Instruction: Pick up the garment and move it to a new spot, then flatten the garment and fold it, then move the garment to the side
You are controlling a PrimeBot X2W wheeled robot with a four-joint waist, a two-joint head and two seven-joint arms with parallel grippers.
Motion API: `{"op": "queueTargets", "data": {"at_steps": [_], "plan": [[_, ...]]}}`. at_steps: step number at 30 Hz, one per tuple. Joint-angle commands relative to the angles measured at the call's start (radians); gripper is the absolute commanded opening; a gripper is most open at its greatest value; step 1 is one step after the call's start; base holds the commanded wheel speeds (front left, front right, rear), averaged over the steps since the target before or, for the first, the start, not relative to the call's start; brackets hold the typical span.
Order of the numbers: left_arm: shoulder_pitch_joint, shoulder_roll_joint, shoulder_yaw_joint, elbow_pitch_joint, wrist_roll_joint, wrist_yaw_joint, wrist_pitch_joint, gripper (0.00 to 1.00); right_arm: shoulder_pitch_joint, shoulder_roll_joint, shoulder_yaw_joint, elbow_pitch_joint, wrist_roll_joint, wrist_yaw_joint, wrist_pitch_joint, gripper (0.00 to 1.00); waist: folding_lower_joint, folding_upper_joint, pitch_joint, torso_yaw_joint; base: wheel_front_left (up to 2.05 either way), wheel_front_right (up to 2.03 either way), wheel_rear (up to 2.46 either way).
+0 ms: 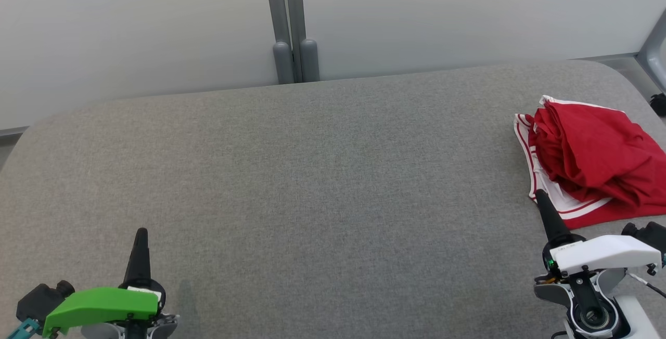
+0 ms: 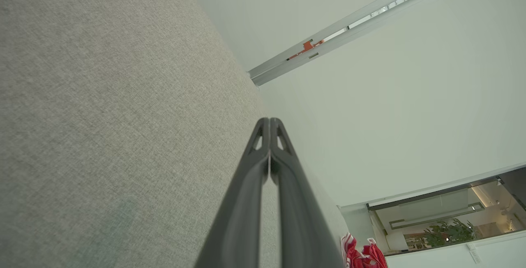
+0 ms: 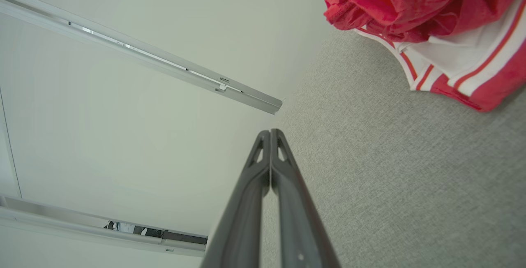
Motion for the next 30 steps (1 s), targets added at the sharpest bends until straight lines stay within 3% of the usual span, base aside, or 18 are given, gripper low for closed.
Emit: {"op": "queueTargets", "data": {"at_steps": [1, 30], "plan": [[-0.028, -0.001, 0.007, -0.010, -0.028, -0.007, 0.008, 0.00, -0.004, -0.001, -0.012, -0.014, 0.024, 0.000, 0.007, 0.00, 0.0000, 0.0000, 0.001, 0.001, 0.00, 0.00, 0.00], [-0.050, -0.009, 0.032, -0.021, -0.270, -0.018, 0.074, 0.00, 0.004, 0.052, -0.076, -0.027, 0.221, 0.000, 0.074, 0.00, 0.0000, 0.0000, 0.016, 0.016, 0.00, 0.00, 0.00]]}}
